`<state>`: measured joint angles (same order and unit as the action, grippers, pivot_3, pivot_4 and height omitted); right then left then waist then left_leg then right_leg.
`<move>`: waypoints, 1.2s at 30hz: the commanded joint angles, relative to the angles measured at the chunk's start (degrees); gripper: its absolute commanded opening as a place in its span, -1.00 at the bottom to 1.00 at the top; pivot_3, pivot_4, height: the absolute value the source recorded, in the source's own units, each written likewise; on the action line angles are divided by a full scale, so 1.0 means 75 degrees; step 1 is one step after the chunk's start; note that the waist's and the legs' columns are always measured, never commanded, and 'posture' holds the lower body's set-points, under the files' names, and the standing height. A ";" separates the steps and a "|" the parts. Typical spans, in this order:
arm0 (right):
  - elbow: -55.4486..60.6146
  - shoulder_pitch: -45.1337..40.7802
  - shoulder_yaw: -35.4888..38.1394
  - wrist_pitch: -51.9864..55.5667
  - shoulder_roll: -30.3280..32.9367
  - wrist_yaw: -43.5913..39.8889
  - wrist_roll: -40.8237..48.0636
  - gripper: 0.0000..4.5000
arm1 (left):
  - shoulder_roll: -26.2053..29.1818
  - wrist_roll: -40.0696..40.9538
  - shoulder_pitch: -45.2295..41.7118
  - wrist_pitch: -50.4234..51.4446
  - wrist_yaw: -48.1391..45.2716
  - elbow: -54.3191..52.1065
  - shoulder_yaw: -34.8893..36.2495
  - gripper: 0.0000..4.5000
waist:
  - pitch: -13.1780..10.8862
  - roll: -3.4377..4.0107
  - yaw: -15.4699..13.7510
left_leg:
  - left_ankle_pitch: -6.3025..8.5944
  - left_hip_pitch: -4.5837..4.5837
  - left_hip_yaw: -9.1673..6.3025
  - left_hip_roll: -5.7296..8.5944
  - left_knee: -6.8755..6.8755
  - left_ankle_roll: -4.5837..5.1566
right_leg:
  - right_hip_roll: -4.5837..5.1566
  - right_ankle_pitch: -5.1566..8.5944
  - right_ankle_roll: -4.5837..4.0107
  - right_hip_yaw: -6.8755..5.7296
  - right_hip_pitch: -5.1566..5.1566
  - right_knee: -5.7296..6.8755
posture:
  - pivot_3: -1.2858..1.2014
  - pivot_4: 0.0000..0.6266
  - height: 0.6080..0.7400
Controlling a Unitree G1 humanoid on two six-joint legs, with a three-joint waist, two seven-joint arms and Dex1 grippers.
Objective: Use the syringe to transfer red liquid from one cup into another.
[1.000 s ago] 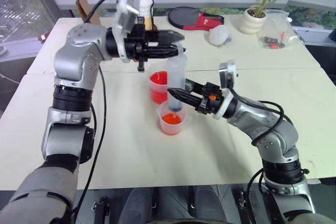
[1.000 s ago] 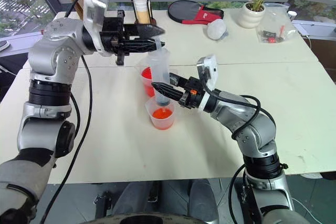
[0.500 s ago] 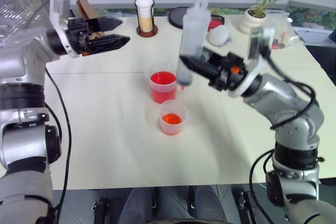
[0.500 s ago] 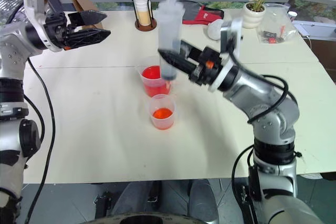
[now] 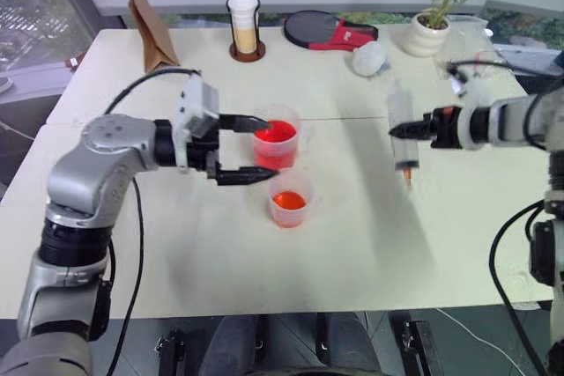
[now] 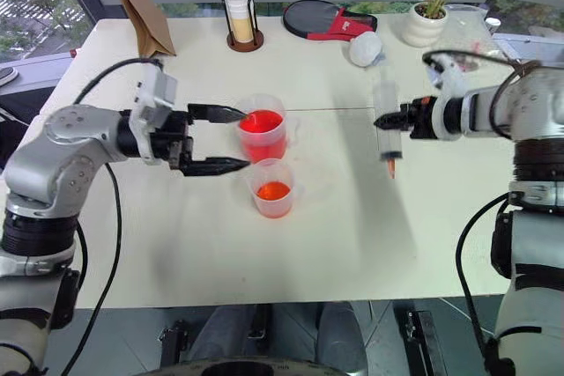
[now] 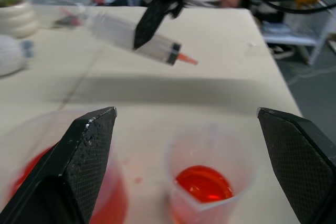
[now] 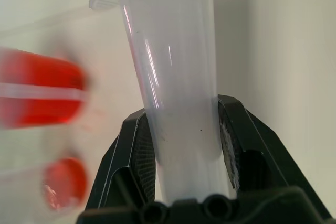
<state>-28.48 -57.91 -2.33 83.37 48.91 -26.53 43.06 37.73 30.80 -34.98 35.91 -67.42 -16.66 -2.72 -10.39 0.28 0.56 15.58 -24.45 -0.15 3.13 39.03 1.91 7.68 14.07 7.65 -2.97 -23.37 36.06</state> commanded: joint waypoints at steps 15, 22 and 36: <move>-0.1357 -0.0536 -0.0851 -0.0661 -0.0718 -0.1505 -0.2244 0.99 | 0.0134 0.0005 -0.0380 -0.0353 0.0159 0.0000 -0.0098 1.00 | 0.0000 0.0000 0.0020 | -0.0001 0.0001 0.0001 0.0003 0.0009 -0.0001 | -0.0008 0.0000 0.0003 -0.0005 0.0007 0.0004 | 0.03 -0.52 1.00; -0.0166 -0.0329 0.0137 -0.1351 -0.0180 -0.2056 -0.2072 0.99 | 0.0280 0.0603 -0.0742 0.0109 0.0748 0.1011 0.1133 1.00 | -0.0002 0.0003 0.0025 | -0.0001 0.0000 0.0000 0.0004 0.0011 -0.0001 | -0.0007 0.0000 0.0005 -0.0005 -0.0001 0.0008 | 0.03 -0.52 1.00; 0.3001 0.4867 0.3336 -0.5023 0.0392 -0.2898 -0.1801 0.99 | 0.1286 0.0889 0.2544 0.1063 0.1771 0.1540 0.3159 1.00 | 0.0001 -0.0002 0.0031 | 0.0009 0.0008 0.0013 0.0007 0.0013 0.0012 | 0.0004 0.0001 0.0007 -0.0002 0.0014 -0.0001 | 0.03 -0.52 1.00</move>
<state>-8.67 -21.11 19.29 48.71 52.37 -48.77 29.30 47.13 35.89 -16.34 42.85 -55.73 -3.33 17.52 -10.39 0.26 0.79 15.65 -24.33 -0.06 3.15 39.13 2.01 7.70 14.08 7.70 -2.97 -23.27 36.06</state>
